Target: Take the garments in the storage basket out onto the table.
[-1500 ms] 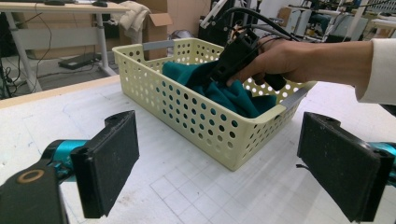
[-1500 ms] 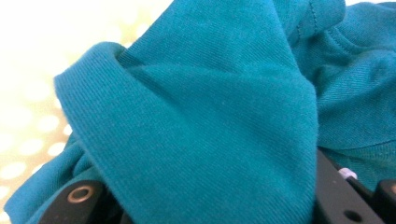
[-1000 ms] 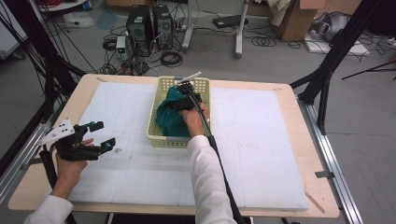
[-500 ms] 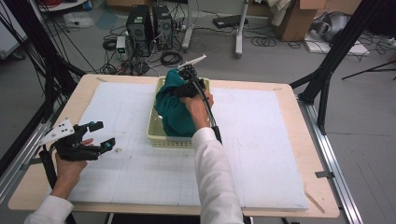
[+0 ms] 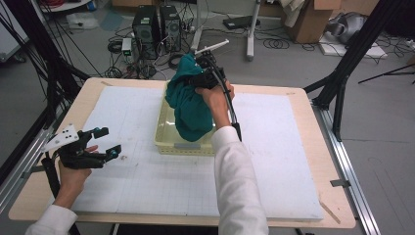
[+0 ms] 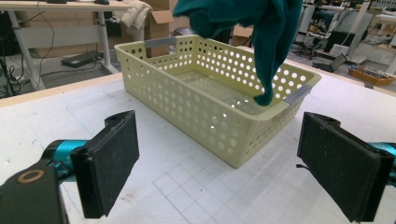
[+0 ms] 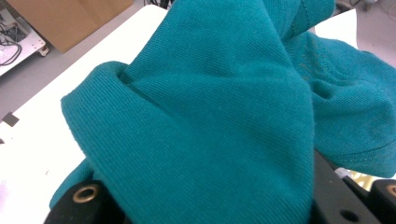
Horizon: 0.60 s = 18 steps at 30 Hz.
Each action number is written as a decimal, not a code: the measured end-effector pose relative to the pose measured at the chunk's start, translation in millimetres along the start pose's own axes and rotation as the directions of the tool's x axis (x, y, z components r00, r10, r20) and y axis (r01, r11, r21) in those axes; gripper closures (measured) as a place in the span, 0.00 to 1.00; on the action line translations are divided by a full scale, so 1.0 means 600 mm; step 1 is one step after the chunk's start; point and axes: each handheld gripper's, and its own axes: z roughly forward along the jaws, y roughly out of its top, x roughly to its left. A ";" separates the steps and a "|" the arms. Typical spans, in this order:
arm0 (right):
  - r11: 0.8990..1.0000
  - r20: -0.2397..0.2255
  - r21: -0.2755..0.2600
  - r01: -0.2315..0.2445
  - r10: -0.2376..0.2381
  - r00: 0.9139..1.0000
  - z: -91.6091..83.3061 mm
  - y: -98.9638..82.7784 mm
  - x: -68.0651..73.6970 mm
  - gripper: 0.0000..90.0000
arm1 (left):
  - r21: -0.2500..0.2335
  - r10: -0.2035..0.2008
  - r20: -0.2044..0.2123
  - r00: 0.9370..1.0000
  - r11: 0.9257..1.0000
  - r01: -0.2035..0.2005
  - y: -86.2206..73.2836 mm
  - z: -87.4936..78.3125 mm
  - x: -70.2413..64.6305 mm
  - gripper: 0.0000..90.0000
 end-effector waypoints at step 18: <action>0.997 0.054 -0.083 0.007 -0.002 0.999 -0.145 0.014 -0.038 0.80 | 0.016 0.011 -0.007 1.000 1.000 -0.011 -0.001 0.004 -0.001 0.15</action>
